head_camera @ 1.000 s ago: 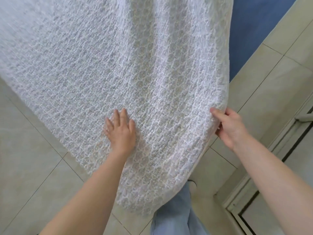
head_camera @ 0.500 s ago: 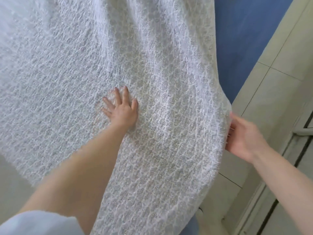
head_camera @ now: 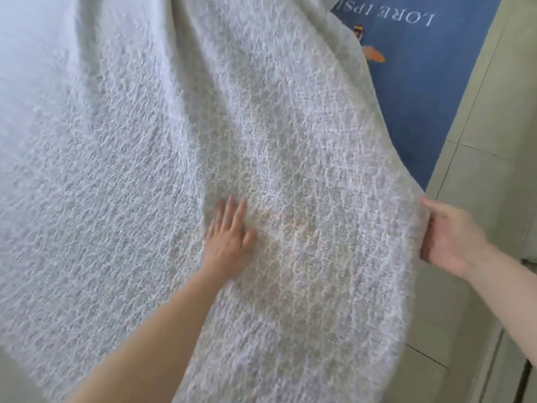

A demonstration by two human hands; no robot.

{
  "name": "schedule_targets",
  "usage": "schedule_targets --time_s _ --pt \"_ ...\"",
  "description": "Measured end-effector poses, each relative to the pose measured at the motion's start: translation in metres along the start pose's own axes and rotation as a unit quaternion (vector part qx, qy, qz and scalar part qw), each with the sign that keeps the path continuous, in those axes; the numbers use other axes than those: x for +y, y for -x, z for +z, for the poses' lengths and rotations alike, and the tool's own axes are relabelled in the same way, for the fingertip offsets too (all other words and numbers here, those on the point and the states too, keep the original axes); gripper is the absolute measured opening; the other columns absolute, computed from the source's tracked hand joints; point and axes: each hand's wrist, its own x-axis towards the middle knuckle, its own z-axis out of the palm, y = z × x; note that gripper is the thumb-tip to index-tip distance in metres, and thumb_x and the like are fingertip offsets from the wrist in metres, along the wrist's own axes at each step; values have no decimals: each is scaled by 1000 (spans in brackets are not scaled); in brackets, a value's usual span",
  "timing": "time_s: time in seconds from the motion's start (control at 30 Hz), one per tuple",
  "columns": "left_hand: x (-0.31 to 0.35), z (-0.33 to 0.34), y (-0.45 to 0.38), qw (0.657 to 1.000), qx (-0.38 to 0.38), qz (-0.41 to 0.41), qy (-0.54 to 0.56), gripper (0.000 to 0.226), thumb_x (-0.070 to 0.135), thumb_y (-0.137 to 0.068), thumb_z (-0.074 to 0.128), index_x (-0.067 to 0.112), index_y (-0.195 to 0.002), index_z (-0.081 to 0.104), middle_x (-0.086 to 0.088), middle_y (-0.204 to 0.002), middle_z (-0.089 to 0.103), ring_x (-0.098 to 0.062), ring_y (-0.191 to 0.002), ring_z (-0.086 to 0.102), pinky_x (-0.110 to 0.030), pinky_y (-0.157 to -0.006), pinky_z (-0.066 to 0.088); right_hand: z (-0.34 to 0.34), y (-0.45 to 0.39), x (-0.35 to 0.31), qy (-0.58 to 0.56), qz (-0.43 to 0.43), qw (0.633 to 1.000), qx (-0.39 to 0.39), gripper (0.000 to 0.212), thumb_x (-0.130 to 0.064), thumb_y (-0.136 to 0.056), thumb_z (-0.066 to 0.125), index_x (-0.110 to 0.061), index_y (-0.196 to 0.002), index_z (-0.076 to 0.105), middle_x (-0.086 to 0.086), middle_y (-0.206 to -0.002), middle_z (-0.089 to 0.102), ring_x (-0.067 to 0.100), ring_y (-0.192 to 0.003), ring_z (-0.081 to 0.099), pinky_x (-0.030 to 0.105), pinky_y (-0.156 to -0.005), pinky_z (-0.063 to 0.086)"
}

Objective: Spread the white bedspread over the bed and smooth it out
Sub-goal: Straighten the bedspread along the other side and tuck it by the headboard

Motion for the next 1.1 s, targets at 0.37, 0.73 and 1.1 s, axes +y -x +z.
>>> schedule_targets --time_s 0.37,0.73,1.1 --pt "9 -30 -55 995 19 -75 59 62 53 -104 21 45 -153 -18 13 -160 -31 -24 -145 -33 -63 -117 -13 -36 -12 -17 55 -96 969 219 51 -48 -56 83 -16 -89 64 9 -101 69 23 -85 71 44 -81 57" --pt "0 -24 -59 994 20 -95 42 63 56 -103 19 47 -151 -21 13 -159 -33 -24 -145 -34 -63 -118 -10 16 -37 -57 123 -109 983 79 22 -24 -76 79 -15 -86 63 4 -91 72 16 -74 71 33 -66 58" --pt "44 -17 -77 990 -9 -131 43 66 62 -100 18 49 -148 -25 8 -156 -39 -35 -141 -38 -63 -114 -18 -39 -63 -65 131 -8 988 86 9 -13 -83 69 -5 -85 72 11 -71 72 31 -96 66 53 -91 52"
